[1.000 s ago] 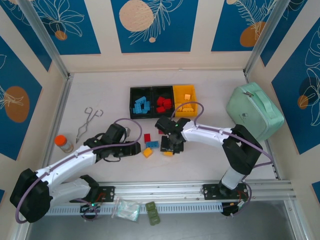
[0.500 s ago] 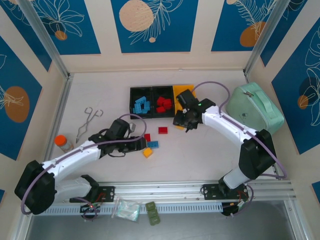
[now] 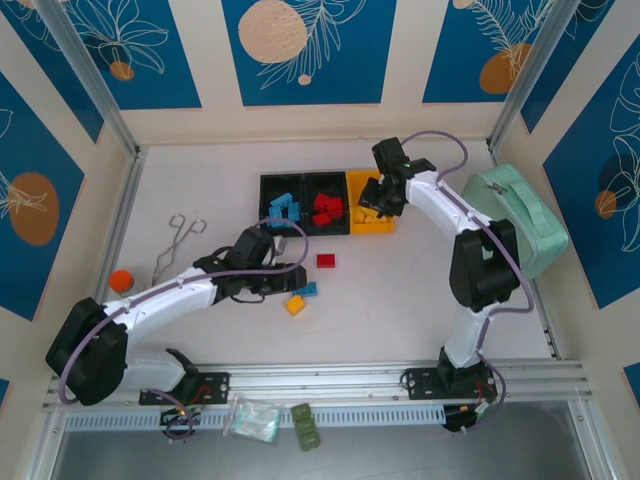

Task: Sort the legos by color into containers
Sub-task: Place the lego in the container.

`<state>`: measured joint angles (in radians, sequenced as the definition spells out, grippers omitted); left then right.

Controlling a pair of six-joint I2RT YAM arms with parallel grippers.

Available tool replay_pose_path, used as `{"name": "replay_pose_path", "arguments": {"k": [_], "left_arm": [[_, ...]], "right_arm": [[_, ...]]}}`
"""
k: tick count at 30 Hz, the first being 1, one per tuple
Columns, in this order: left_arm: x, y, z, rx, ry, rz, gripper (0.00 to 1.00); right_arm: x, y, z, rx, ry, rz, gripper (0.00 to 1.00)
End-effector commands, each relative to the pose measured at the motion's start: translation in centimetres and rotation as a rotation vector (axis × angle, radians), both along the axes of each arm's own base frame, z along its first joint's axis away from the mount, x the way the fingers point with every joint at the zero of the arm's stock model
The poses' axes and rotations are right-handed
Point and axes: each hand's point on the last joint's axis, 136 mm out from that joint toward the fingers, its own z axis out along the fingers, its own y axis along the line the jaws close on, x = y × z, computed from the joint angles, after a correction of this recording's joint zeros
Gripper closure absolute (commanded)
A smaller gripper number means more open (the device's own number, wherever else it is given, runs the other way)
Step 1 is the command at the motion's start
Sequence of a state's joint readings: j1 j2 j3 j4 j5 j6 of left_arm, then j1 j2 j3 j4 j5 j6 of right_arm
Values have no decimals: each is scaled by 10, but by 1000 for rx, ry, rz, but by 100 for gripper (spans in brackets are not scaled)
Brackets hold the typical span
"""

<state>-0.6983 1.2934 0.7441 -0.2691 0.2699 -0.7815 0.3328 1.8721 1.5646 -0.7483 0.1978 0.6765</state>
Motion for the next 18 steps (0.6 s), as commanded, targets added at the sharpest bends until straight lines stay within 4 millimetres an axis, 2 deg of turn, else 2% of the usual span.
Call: {"name": "replay_pose_path", "arguments": {"k": [1,9,18], "left_arm": [[0,-9,10,-30,-3,-16,34],[-3,-2,5,-4,7,-5,34],[-7,3,3,10,12,3,34]], "right_arm": [[19,5,-1,17,6,17,66],[55,3,-18,-5,15,-16,65],[70,2,-28,-34,24,-36,61]]}}
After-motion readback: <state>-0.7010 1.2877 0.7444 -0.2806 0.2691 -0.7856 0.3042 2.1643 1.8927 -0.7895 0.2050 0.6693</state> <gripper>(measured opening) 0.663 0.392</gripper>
